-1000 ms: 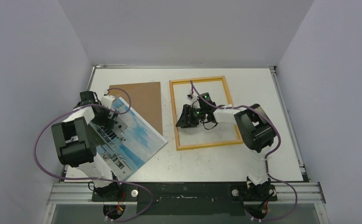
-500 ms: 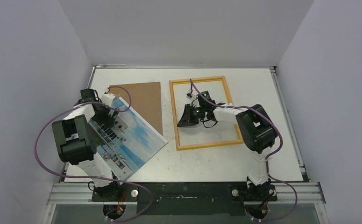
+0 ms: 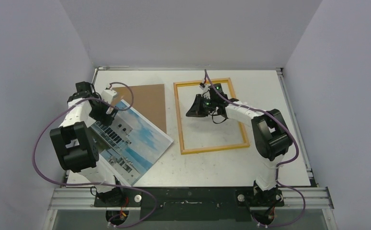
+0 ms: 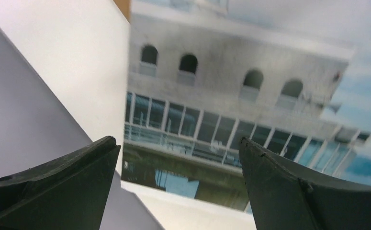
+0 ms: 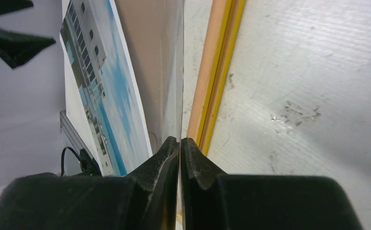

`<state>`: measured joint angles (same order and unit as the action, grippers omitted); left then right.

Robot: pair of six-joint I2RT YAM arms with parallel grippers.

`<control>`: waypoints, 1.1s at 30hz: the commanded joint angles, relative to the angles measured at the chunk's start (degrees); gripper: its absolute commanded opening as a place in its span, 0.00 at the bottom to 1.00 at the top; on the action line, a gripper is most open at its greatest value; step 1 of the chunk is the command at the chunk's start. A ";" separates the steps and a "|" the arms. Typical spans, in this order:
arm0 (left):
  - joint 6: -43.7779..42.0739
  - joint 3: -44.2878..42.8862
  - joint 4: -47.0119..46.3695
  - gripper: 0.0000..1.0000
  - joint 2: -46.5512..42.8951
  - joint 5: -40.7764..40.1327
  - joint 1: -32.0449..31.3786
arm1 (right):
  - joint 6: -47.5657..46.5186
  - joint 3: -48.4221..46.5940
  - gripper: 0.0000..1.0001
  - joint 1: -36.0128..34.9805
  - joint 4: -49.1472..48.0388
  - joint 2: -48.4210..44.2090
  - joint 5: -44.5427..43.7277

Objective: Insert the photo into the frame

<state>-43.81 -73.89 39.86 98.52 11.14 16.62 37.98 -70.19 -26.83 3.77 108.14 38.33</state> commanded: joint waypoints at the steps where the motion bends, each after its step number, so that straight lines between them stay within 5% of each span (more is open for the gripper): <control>1: -16.17 5.77 10.90 0.96 -4.98 -2.24 3.16 | 2.79 -1.45 0.05 0.66 -5.59 -1.84 -5.02; 8: -31.81 14.77 13.78 0.96 -10.01 -8.93 9.89 | 3.66 -1.92 0.05 0.71 -6.92 0.39 -5.23; 15: -35.72 28.75 -1.89 0.97 -16.90 -10.66 10.35 | 2.90 -2.73 0.05 0.70 -5.58 -0.34 -5.54; 19: -38.75 31.34 -3.47 0.97 -17.80 -11.74 10.45 | 2.82 -3.26 0.05 0.66 -5.14 -0.88 -5.55; 33: -22.39 31.69 -30.83 0.97 -10.13 -15.35 5.13 | 2.63 -2.15 0.05 0.35 -4.57 -4.86 -5.92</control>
<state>-74.70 -40.58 20.40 83.29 -5.85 23.49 41.21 -71.02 -26.35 0.95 108.18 33.41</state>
